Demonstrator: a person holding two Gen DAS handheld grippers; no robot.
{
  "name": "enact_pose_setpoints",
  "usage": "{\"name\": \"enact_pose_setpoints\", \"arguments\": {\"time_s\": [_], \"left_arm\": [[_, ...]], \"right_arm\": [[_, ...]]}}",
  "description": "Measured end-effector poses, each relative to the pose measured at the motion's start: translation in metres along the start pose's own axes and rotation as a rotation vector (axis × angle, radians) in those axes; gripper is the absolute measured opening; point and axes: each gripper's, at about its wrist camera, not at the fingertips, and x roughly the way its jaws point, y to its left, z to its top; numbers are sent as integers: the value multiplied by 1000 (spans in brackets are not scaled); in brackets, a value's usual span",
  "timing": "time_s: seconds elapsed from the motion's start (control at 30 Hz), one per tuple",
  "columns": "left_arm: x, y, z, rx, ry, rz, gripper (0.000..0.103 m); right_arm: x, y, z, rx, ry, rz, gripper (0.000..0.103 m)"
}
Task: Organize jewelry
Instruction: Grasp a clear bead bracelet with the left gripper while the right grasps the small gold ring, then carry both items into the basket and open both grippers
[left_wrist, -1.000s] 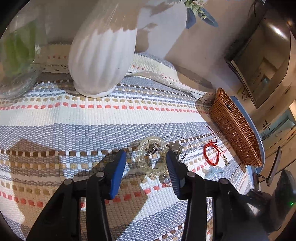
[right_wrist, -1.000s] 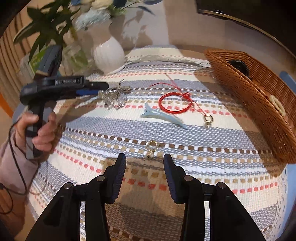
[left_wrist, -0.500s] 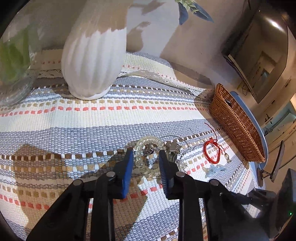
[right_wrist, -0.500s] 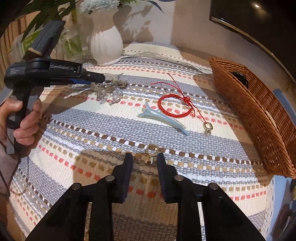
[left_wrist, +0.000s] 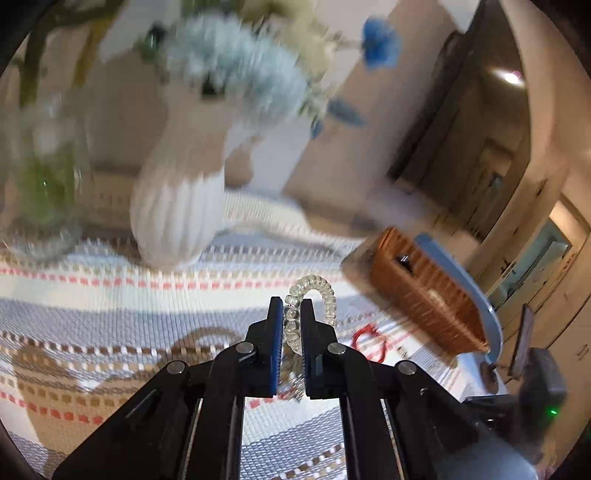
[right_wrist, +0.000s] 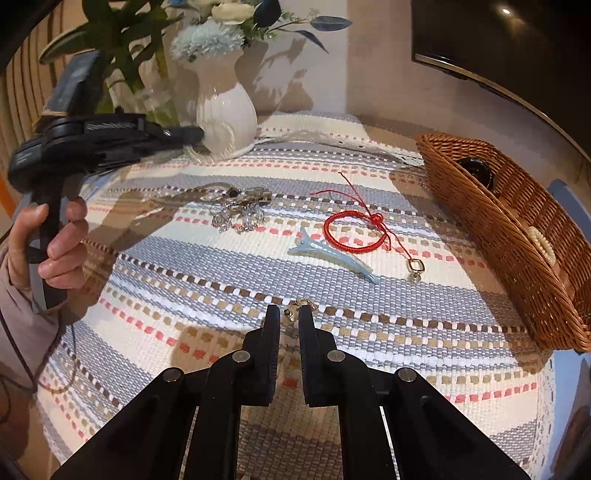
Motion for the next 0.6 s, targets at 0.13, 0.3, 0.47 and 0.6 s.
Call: {"name": "enact_pose_setpoints", "arguments": {"time_s": [0.13,0.3,0.47,0.6], "left_arm": [[-2,-2,1,9,-3,-3,7],[8,-10,-2,33,41,22,7],[1,-37,14,55,59,-15,7],[8,-78,34,129,66,-50,7]], "right_arm": [[-6,-2,1,19,-24,27,10],[-16,-7,1,41,-39,48,10],[-40,-18,12,56,-73,55,10],[-65,-41,25,98,-135,38,10]]}}
